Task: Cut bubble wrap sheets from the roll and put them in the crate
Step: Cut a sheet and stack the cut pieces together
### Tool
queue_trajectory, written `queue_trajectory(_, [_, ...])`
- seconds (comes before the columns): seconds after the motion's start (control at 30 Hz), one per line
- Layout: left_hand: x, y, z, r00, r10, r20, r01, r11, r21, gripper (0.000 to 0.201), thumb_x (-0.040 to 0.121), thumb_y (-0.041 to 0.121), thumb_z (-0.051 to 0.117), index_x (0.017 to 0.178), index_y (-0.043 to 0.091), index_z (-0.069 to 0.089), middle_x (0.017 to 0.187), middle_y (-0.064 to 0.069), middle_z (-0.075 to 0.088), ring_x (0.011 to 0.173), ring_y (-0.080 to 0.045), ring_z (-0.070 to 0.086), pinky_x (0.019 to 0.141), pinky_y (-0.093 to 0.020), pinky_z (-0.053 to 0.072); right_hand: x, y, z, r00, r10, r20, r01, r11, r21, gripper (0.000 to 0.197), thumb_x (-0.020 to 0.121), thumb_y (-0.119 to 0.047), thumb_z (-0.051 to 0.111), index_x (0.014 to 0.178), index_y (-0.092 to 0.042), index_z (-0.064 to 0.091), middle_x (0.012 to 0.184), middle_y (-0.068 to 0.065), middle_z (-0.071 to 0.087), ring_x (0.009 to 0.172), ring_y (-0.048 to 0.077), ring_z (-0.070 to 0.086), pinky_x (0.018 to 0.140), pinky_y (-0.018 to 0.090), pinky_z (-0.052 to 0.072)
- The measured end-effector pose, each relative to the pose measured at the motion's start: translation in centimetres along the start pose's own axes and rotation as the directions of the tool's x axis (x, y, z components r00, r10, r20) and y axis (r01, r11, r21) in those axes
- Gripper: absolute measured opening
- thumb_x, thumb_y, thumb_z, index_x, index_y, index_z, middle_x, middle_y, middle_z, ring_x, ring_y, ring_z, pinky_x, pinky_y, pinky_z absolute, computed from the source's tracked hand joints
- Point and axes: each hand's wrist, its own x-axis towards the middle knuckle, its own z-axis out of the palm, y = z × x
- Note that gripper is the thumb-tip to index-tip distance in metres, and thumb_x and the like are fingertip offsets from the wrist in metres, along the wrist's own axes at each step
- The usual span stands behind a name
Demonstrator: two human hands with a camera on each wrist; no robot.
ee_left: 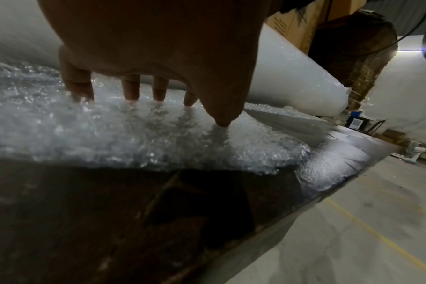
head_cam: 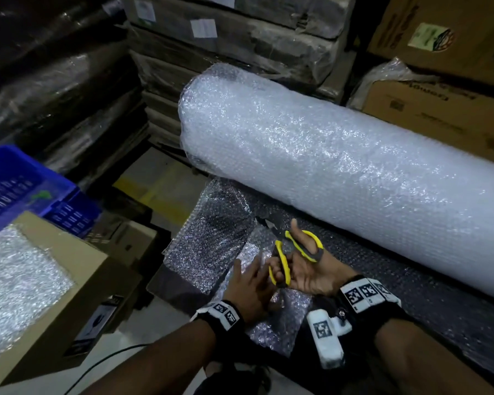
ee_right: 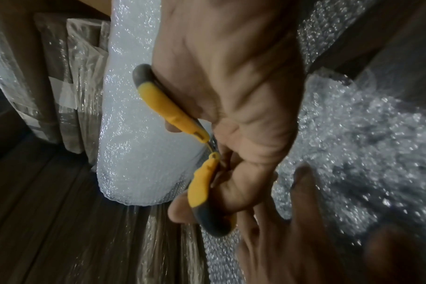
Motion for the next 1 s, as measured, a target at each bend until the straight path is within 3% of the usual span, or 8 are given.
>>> queue_trajectory(0.2, [-0.9, 0.3, -0.3, 1.0, -0.01, 0.03, 0.011, 0.999, -0.037, 0.047, 0.067, 0.06, 0.067, 0.097, 0.026, 0.077, 0.11, -0.003, 0.07, 0.112, -0.033, 0.062, 0.082, -0.063, 0.053, 1.3, 1.8, 0.9, 0.999, 0.039, 0.011, -0.04, 0.998, 0.039, 0.085, 0.085, -0.079, 0.052, 0.089, 0.004, 0.07, 0.093, 0.02, 0.062, 0.078, 0.028, 0.062, 0.077, 0.036, 0.055])
queue_trajectory(0.3, [-1.2, 0.6, -1.9, 0.994, -0.05, -0.094, 0.037, 0.99, -0.136, 0.039, 0.068, 0.048, 0.047, 0.077, 0.027, 0.079, 0.094, 0.004, 0.074, 0.1, -0.026, 0.064, 0.078, -0.059, 0.057, 1.5, 2.1, 1.6, 0.999, 0.032, 0.003, -0.032, 0.998, 0.06, 0.082, 0.086, -0.077, 0.052, 0.084, 0.003, 0.069, 0.088, 0.019, 0.062, 0.075, 0.028, 0.061, 0.075, 0.036, 0.054])
queue_trajectory(0.47, [-0.5, 0.7, -2.1, 0.999, -0.04, -0.009, 0.039, 0.988, -0.148, 0.043, 0.091, 0.033, 0.039, 0.111, 0.015, 0.072, 0.13, -0.007, 0.063, 0.133, -0.037, 0.043, 0.106, -0.079, 0.019, 1.6, 2.0, 2.0, 0.999, 0.029, -0.034, -0.025, 0.991, 0.133, 0.085, 0.084, -0.075, 0.058, 0.098, 0.009, 0.063, 0.088, 0.019, 0.062, 0.073, 0.029, 0.061, 0.073, 0.036, 0.055])
queue_trajectory(0.57, [-0.7, 0.5, -1.1, 0.995, -0.073, 0.065, 0.08, 0.989, -0.127, 0.043, 0.078, 0.035, 0.035, 0.081, 0.023, 0.077, 0.094, 0.001, 0.074, 0.107, -0.031, 0.056, 0.092, -0.07, 0.044, 1.7, 2.1, 2.3, 0.999, 0.029, -0.044, -0.024, 0.994, 0.108, 0.084, 0.085, -0.076, 0.054, 0.093, 0.006, 0.066, 0.087, 0.019, 0.062, 0.072, 0.028, 0.061, 0.073, 0.035, 0.055])
queue_trajectory(0.67, [-0.2, 0.5, 1.3, 0.993, -0.074, 0.09, 0.09, 0.979, -0.185, 0.042, 0.078, 0.037, 0.038, 0.087, 0.024, 0.076, 0.089, 0.004, 0.073, 0.097, -0.032, 0.068, 0.101, -0.063, 0.026, 1.8, 2.3, 2.7, 0.997, 0.031, -0.068, -0.023, 0.993, 0.118, 0.078, 0.086, -0.074, 0.054, 0.086, 0.003, 0.067, 0.088, 0.019, 0.061, 0.07, 0.028, 0.062, 0.071, 0.035, 0.056])
queue_trajectory(0.8, [0.1, 0.6, 2.3, 0.991, -0.106, 0.079, 0.125, 0.95, -0.288, 0.044, 0.078, 0.037, 0.039, 0.095, 0.025, 0.078, 0.095, 0.006, 0.075, 0.11, -0.025, 0.051, 0.111, -0.056, 0.014, 1.9, 2.5, 2.6, 0.994, 0.036, -0.104, -0.021, 0.99, 0.14, 0.084, 0.085, -0.074, 0.056, 0.095, 0.008, 0.066, 0.091, 0.019, 0.063, 0.072, 0.028, 0.063, 0.07, 0.035, 0.058])
queue_trajectory(0.9, [0.2, 0.7, 2.3, 0.99, -0.137, -0.04, 0.098, 0.858, -0.505, 0.044, 0.077, 0.037, 0.039, 0.1, 0.025, 0.075, 0.099, 0.007, 0.075, 0.11, -0.022, 0.046, 0.113, -0.047, 0.013, 1.9, 2.6, 2.5, 0.993, 0.043, -0.106, -0.029, 0.991, 0.13, 0.086, 0.083, -0.076, 0.057, 0.092, 0.008, 0.07, 0.093, 0.019, 0.064, 0.074, 0.027, 0.062, 0.07, 0.035, 0.058])
queue_trajectory(1.0, [0.0, 1.0, 2.6, 0.939, -0.328, -0.108, 0.139, 0.645, -0.751, 0.04, 0.074, 0.029, 0.055, 0.113, 0.021, 0.063, 0.103, 0.003, 0.071, 0.103, -0.016, 0.053, 0.1, -0.034, 0.036, 1.9, 2.7, 3.0, 0.992, 0.029, -0.121, -0.015, 0.993, 0.114, 0.081, 0.085, -0.075, 0.056, 0.084, 0.004, 0.073, 0.093, 0.018, 0.065, 0.073, 0.027, 0.063, 0.073, 0.036, 0.056])
